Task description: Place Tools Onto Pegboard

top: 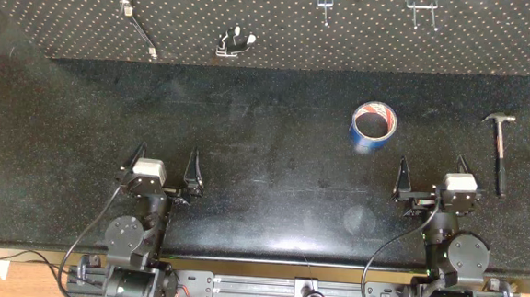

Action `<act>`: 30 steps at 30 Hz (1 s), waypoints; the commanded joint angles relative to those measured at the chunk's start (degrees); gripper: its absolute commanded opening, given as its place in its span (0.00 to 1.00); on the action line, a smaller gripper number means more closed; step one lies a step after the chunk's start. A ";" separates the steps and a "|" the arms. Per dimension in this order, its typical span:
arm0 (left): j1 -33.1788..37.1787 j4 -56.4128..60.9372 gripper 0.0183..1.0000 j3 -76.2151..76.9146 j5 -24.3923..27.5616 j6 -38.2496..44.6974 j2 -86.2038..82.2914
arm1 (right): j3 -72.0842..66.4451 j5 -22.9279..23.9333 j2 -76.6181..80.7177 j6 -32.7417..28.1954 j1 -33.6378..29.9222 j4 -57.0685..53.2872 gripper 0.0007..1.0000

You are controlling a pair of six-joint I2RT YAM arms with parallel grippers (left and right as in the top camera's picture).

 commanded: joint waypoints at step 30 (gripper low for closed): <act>-0.24 -0.59 1.00 -0.04 0.81 0.11 -0.81 | 0.04 1.40 -0.24 2.67 0.28 -0.15 1.00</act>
